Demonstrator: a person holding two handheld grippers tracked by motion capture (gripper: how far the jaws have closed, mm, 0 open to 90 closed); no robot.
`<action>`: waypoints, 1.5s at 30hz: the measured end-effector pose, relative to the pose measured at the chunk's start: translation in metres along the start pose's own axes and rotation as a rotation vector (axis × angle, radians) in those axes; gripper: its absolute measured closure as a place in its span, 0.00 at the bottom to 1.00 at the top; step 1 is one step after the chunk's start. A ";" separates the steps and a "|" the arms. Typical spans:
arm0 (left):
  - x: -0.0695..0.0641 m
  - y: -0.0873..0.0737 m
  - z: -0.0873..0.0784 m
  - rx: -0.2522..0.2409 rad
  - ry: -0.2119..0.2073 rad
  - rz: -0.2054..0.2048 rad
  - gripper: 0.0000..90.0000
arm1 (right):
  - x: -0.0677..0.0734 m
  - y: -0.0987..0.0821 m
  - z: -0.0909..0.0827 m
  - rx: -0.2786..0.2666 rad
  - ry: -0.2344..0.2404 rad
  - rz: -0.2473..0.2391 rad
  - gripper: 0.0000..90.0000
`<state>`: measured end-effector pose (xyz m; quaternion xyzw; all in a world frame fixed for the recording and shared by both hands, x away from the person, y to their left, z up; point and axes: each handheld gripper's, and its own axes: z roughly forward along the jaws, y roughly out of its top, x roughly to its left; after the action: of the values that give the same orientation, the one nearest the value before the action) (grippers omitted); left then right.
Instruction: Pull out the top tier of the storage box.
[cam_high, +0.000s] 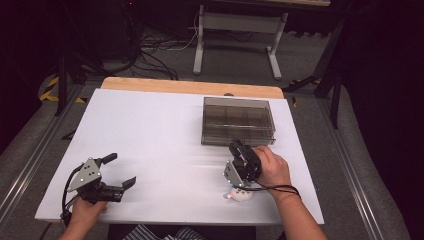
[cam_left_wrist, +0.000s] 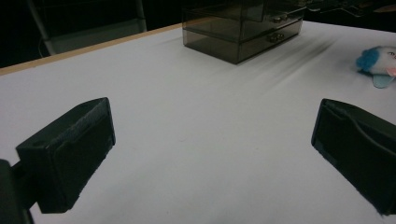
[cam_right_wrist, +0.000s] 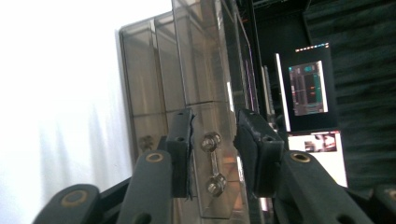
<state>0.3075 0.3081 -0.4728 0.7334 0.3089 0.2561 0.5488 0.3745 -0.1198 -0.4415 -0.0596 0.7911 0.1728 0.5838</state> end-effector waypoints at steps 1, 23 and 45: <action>0.000 0.000 0.000 0.002 0.000 0.006 0.00 | -0.002 -0.001 -0.002 -0.019 0.017 0.047 0.71; 0.000 0.000 0.001 0.006 0.003 0.002 0.00 | -0.029 -0.017 -0.021 -0.259 0.282 0.543 0.51; 0.000 0.000 0.001 0.008 0.002 0.004 0.00 | -0.053 -0.031 -0.011 -0.300 0.661 0.799 0.56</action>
<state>0.3081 0.3075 -0.4729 0.7358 0.3091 0.2568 0.5450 0.3909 -0.1586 -0.3949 0.1120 0.8602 0.4646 0.1779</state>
